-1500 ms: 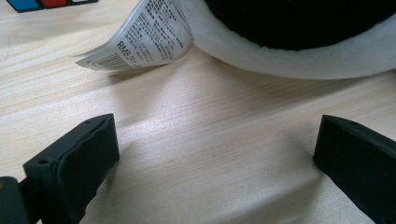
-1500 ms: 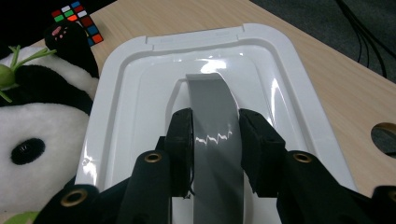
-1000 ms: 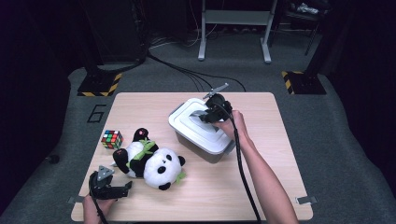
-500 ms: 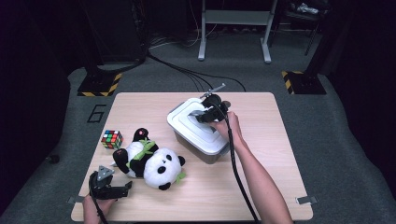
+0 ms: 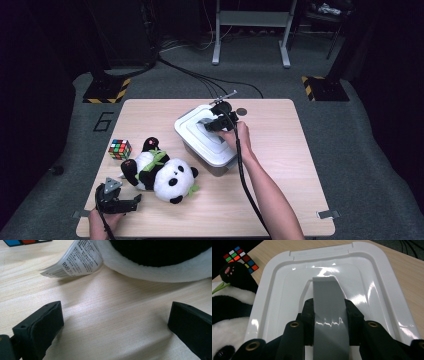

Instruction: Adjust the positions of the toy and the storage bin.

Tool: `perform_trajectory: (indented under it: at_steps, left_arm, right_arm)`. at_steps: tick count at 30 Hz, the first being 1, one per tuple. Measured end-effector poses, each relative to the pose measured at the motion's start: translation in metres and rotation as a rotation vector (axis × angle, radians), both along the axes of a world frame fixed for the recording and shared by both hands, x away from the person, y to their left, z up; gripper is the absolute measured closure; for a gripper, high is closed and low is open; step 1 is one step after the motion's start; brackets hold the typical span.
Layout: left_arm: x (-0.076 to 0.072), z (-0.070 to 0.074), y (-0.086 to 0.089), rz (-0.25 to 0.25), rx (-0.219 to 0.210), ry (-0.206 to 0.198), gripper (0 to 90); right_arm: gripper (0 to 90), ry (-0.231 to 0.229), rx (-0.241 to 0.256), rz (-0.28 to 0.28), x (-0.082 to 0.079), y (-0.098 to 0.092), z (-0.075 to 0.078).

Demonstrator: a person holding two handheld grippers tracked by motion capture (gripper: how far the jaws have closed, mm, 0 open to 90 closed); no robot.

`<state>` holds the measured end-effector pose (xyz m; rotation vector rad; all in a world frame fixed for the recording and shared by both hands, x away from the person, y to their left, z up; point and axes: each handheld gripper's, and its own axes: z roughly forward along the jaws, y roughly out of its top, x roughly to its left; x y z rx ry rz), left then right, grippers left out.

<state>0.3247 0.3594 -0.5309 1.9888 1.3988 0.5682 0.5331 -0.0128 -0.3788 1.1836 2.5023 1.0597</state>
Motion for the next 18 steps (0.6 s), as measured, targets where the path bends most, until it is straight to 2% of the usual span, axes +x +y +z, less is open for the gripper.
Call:
perform_trajectory:
  at_steps: [6,18]
  left_arm:
    - [0.0000,0.0000,0.0000,0.000,0.000,0.000,0.0]
    - [-0.0001,0.0000,-0.0001,0.000,0.000,0.000,0.0]
  right_arm:
    - [66.6,0.005,0.004,-0.009,-0.0005,0.0045,-0.0002]
    - [66.6,-0.011,-0.023,0.016,-0.0017,0.0049,0.0004]
